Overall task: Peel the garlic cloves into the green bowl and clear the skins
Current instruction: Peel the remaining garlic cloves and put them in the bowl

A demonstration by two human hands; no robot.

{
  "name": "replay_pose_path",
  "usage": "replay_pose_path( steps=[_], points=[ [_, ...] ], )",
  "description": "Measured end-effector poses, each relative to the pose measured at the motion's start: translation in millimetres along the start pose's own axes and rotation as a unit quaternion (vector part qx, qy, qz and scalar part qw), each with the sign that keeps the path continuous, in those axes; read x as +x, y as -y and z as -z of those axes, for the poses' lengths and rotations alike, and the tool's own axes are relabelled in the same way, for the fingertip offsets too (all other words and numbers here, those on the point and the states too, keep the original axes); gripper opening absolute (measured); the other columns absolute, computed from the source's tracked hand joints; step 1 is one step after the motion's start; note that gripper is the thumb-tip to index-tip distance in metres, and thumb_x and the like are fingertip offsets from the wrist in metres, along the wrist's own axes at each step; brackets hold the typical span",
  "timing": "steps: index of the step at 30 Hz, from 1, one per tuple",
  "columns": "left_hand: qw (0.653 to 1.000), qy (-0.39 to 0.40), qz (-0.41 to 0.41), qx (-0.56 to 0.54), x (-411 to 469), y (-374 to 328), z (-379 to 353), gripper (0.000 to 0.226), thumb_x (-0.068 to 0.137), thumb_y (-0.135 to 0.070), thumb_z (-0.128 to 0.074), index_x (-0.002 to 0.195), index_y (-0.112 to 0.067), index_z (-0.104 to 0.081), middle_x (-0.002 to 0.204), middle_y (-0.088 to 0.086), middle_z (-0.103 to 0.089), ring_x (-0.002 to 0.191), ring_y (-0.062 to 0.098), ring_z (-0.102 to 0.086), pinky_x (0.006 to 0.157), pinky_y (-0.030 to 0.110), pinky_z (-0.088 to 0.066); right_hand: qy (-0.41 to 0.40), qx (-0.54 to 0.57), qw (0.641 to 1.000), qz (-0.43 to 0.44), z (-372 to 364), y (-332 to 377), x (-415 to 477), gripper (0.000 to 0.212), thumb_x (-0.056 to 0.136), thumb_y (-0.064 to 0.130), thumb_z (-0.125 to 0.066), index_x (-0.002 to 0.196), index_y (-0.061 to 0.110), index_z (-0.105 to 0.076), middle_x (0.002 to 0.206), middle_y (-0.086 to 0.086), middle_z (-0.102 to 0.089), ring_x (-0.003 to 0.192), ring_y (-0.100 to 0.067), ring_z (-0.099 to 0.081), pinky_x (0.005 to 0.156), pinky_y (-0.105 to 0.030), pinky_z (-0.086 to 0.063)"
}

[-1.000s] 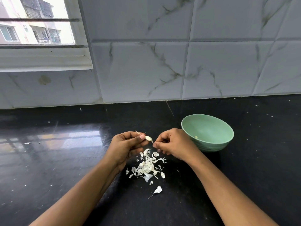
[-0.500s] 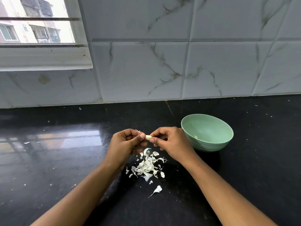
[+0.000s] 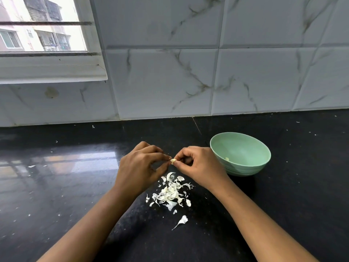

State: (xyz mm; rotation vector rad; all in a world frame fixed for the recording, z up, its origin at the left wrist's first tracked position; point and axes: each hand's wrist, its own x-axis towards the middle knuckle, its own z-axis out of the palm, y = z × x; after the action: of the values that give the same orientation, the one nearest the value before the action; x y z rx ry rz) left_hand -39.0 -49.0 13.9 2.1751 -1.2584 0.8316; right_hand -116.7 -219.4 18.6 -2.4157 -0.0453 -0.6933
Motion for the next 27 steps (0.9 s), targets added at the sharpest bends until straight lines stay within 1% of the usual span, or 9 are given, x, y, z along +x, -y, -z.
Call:
replay_pose_path(
  steps=[3,5,7,11,14,16,22,25,27],
  points=[
    [1.0,-0.001,0.005,-0.004,1,-2,3,0.03,0.082,-0.05,-0.051,0.081,-0.034,-0.075,0.076,-0.019,-0.07,0.069,0.005,-0.057,0.042,0.026,-0.045,-0.007,0.037,0.999,0.004,-1,1,-1,0.003,0.079,0.022,-0.073,0.081,0.02,-0.073,0.07,0.009,-0.069,0.065,-0.002,-0.064,0.062,-0.018,-0.052],
    [1.0,-0.008,0.009,-0.008,1,-4,4,0.029,0.08,-0.05,-0.052,0.078,-0.034,-0.075,0.071,-0.018,-0.069,0.065,0.003,-0.057,0.041,0.025,-0.045,-0.01,0.061,0.998,0.003,-3,2,-2,0.003,0.079,0.019,-0.073,0.082,0.017,-0.074,0.069,0.007,-0.07,0.065,-0.003,-0.065,0.063,-0.022,-0.055],
    [1.0,-0.016,0.017,-0.015,2,-7,5,0.028,0.078,-0.05,-0.052,0.076,-0.034,-0.076,0.065,-0.017,-0.068,0.06,0.0,-0.058,0.04,0.023,-0.044,-0.012,0.069,0.998,0.006,-4,2,-2,0.003,0.079,0.018,-0.073,0.081,0.016,-0.074,0.068,0.006,-0.07,0.063,-0.003,-0.065,0.062,-0.023,-0.055],
    [0.998,-0.016,0.051,-0.024,1,-10,3,0.029,0.076,-0.052,-0.053,0.076,-0.034,-0.075,0.063,-0.017,-0.068,0.057,0.0,-0.062,0.045,0.021,-0.045,-0.012,0.07,0.997,0.018,-6,4,-3,0.004,0.079,0.016,-0.073,0.077,0.013,-0.072,0.064,0.005,-0.069,0.061,-0.003,-0.066,0.058,-0.02,-0.053],
    [0.996,-0.03,0.081,-0.025,-2,-13,0,0.028,0.075,-0.053,-0.054,0.079,-0.035,-0.075,0.066,-0.016,-0.071,0.058,0.005,-0.067,0.048,0.027,-0.049,-0.035,0.044,0.998,0.032,-9,4,-3,0.008,0.077,0.017,-0.074,0.072,0.014,-0.069,0.061,0.006,-0.067,0.061,-0.003,-0.064,0.053,-0.014,-0.045],
    [0.995,-0.043,0.086,-0.01,-2,-15,-2,0.028,0.075,-0.053,-0.054,0.079,-0.034,-0.075,0.066,-0.014,-0.072,0.058,0.009,-0.068,0.048,0.028,-0.049,-0.053,0.032,0.997,0.044,-10,3,-3,0.01,0.077,0.018,-0.073,0.07,0.015,-0.067,0.06,0.006,-0.066,0.061,-0.005,-0.063,0.051,-0.015,-0.043],
    [0.996,-0.065,0.067,0.012,-3,-13,-4,0.029,0.077,-0.05,-0.054,0.075,-0.029,-0.074,0.064,-0.01,-0.07,0.053,0.012,-0.066,0.042,0.028,-0.044,-0.076,0.04,0.995,0.056,-17,4,-5,0.012,0.076,0.023,-0.068,0.068,0.016,-0.063,0.058,0.004,-0.065,0.055,-0.009,-0.063,0.052,-0.035,-0.048],
    [0.996,-0.062,0.062,0.011,-3,-12,-5,0.027,0.077,-0.049,-0.055,0.074,-0.028,-0.071,0.065,-0.012,-0.07,0.052,0.008,-0.064,0.041,0.025,-0.044,-0.07,0.101,0.992,0.026,-20,2,-6,0.011,0.077,0.019,-0.07,0.069,0.013,-0.065,0.059,0.002,-0.067,0.056,-0.01,-0.066,0.054,-0.038,-0.051],
    [0.993,-0.057,0.102,-0.013,-3,-12,-6,0.025,0.075,-0.049,-0.054,0.073,-0.029,-0.069,0.066,-0.015,-0.069,0.053,0.002,-0.061,0.046,0.02,-0.041,-0.057,0.162,0.985,-0.017,-21,1,-5,0.008,0.079,0.015,-0.072,0.072,0.012,-0.068,0.062,-0.002,-0.068,0.059,-0.016,-0.068,0.058,-0.041,-0.055]
  ],
)
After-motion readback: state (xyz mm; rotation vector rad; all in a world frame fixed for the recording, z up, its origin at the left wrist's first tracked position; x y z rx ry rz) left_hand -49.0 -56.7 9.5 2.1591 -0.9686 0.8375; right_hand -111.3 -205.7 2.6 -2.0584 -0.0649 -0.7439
